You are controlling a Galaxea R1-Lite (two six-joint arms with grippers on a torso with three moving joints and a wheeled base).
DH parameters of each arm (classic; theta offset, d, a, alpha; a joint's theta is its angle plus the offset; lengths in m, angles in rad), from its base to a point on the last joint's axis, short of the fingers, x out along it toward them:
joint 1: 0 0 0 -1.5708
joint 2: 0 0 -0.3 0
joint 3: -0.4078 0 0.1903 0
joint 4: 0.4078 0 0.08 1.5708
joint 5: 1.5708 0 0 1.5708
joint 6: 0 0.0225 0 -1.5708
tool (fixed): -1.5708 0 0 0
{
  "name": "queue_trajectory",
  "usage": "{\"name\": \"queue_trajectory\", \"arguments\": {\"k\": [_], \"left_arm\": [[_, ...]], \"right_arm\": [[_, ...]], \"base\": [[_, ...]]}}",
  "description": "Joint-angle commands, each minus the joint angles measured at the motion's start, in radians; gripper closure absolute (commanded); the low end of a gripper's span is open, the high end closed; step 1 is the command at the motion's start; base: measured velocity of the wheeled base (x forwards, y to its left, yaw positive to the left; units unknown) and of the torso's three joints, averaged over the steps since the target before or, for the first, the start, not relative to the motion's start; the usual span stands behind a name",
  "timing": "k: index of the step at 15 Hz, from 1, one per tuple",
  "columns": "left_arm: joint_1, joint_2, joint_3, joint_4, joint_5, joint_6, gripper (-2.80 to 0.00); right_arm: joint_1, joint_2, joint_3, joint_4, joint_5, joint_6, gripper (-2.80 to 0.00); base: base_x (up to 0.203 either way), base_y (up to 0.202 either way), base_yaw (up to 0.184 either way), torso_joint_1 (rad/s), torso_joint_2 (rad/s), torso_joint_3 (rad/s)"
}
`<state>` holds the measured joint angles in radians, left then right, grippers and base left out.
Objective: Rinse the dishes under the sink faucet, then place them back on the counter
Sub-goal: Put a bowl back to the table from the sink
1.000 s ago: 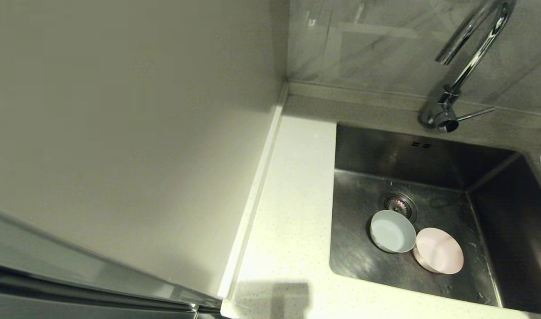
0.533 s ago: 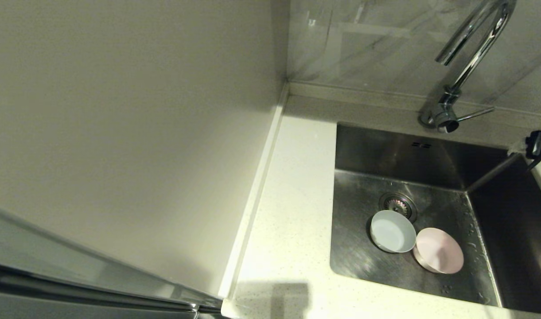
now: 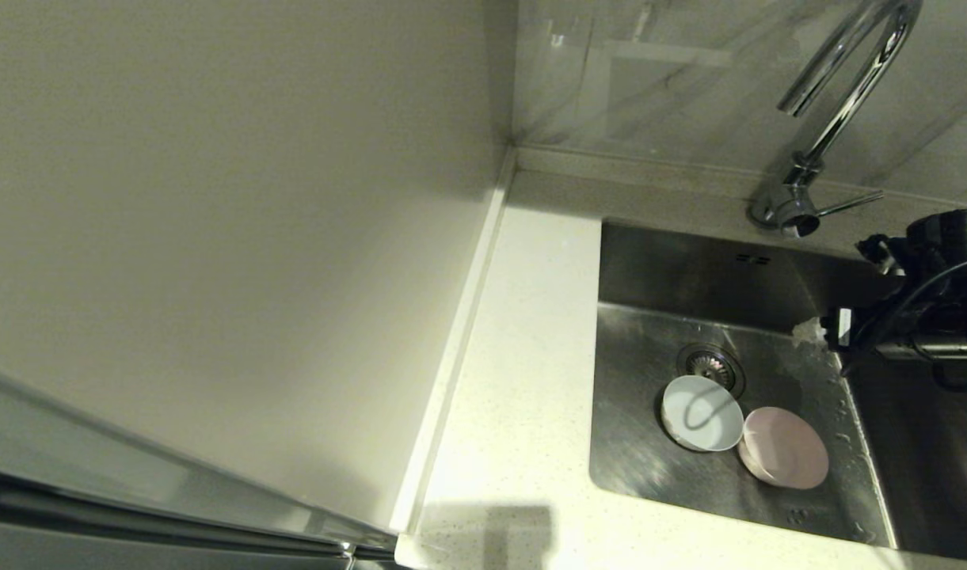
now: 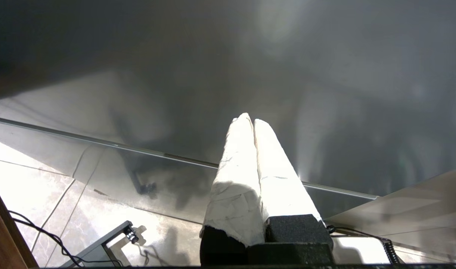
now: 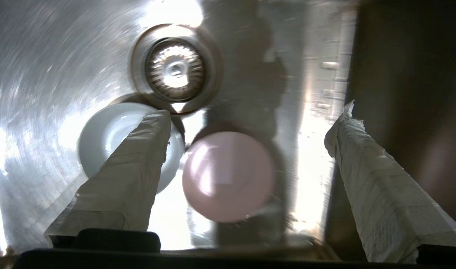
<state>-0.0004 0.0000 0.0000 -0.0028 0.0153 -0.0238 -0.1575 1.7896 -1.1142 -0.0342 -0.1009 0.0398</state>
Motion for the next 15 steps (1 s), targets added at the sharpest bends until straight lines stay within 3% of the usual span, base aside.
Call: {"name": "queue_trajectory", "arguments": {"k": [1,3,7,10,15], "left_arm": [[0.0,-0.004,0.0,0.0,0.0,0.0,0.0],[0.0,-0.003,0.0,0.0,0.0,-0.001,0.0],[0.0,-0.004,0.0,0.0,0.0,-0.001,0.0],[0.0,-0.003,0.0,0.0,0.0,-0.001,0.0],[0.0,-0.003,0.0,0.0,0.0,-0.001,0.0]], "right_arm": [[0.013,0.14,-0.003,-0.048,0.016,-0.005,-2.8],[0.028,0.239,-0.004,-0.11,0.025,-0.038,-2.8],[0.066,0.296,0.001,-0.151,0.018,-0.193,-2.8],[0.113,0.289,-0.015,-0.081,0.017,-0.205,-2.8],[0.12,0.3,-0.054,-0.001,0.017,-0.212,-2.8]], "base": [[0.0,0.0,0.0,0.0,0.0,0.0],[0.0,0.0,0.0,0.0,0.0,0.0],[0.0,0.0,0.0,0.0,0.0,0.0],[0.0,0.0,0.0,0.0,0.0,0.0],[0.0,0.0,0.0,0.0,0.0,0.0]]}}
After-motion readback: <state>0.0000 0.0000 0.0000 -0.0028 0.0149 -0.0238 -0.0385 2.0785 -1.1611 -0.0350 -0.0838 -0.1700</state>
